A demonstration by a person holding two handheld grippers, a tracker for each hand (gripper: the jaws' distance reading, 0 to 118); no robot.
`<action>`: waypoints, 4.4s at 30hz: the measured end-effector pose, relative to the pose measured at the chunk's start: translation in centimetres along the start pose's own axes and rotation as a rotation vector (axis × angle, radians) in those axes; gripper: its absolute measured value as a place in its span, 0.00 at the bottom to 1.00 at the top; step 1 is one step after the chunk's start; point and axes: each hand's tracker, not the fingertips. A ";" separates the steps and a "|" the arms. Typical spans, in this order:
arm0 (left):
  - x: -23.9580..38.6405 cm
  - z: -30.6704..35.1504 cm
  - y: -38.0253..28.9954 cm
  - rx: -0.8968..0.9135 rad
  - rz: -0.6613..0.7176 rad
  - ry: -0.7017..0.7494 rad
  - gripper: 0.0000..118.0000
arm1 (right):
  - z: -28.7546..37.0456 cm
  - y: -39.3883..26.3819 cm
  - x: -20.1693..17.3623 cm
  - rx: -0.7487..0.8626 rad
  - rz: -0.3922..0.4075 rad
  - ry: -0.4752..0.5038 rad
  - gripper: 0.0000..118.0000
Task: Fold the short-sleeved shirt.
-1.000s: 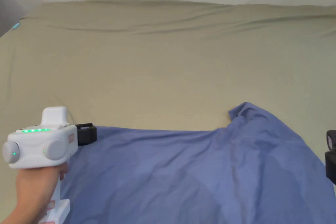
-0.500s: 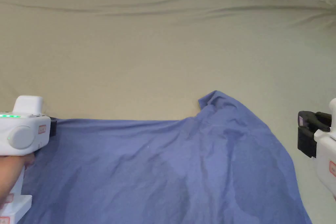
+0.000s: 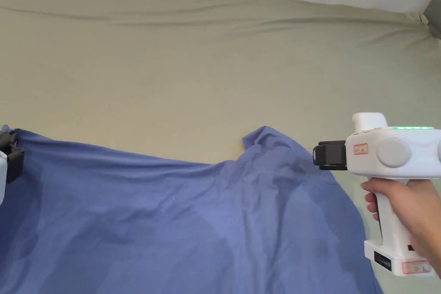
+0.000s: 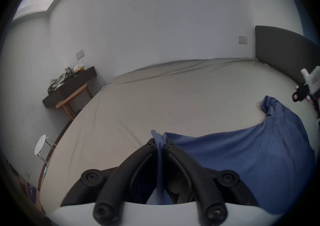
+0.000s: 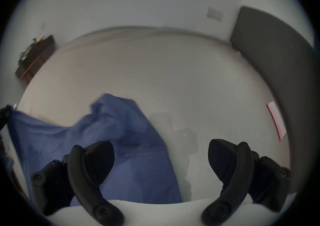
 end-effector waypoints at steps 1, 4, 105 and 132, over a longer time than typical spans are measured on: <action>0.0 0.4 0.0 0.000 -0.009 0.006 0.03 | -1.3 -0.1 0.2 -0.020 -0.009 -0.011 0.94; -0.1 0.8 -0.2 -0.001 -0.015 0.007 0.03 | -4.4 -1.1 -0.1 -0.120 0.011 -0.014 0.94; -8.0 0.0 23.2 0.306 0.106 0.109 0.03 | 23.0 14.9 -0.6 0.752 0.071 -0.153 0.00; -3.0 14.3 -18.9 -0.392 0.007 -0.046 0.03 | 20.6 -29.4 2.2 0.003 -0.026 0.069 0.00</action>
